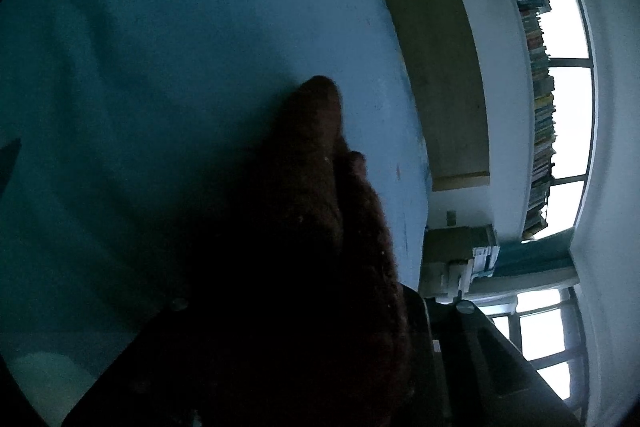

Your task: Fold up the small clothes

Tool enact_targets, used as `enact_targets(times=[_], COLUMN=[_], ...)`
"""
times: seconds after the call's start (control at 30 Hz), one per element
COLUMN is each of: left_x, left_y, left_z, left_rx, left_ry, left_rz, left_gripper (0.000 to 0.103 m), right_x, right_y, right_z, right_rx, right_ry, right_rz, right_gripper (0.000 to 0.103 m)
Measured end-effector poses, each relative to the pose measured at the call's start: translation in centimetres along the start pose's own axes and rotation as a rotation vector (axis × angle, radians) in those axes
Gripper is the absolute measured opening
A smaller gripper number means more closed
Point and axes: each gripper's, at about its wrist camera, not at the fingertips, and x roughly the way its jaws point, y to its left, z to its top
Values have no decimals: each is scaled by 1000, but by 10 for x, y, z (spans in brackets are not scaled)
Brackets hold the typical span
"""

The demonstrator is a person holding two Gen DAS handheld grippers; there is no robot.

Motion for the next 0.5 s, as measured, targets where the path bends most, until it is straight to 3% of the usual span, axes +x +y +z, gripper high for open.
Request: enact_targets(times=[0.27,0.5], left_x=[13,41], left_y=[-51,-102], left_z=[-15,-45], left_rx=[59,100], left_ry=[0,35], left_rz=[24,-10], left_gripper=[19,19], right_x=[-11,-21], right_y=[-11,-26], right_z=[-3,-2], right_rx=[37,57], right_ry=[-28,-57], right_rz=[38,64], right_gripper=[69,69])
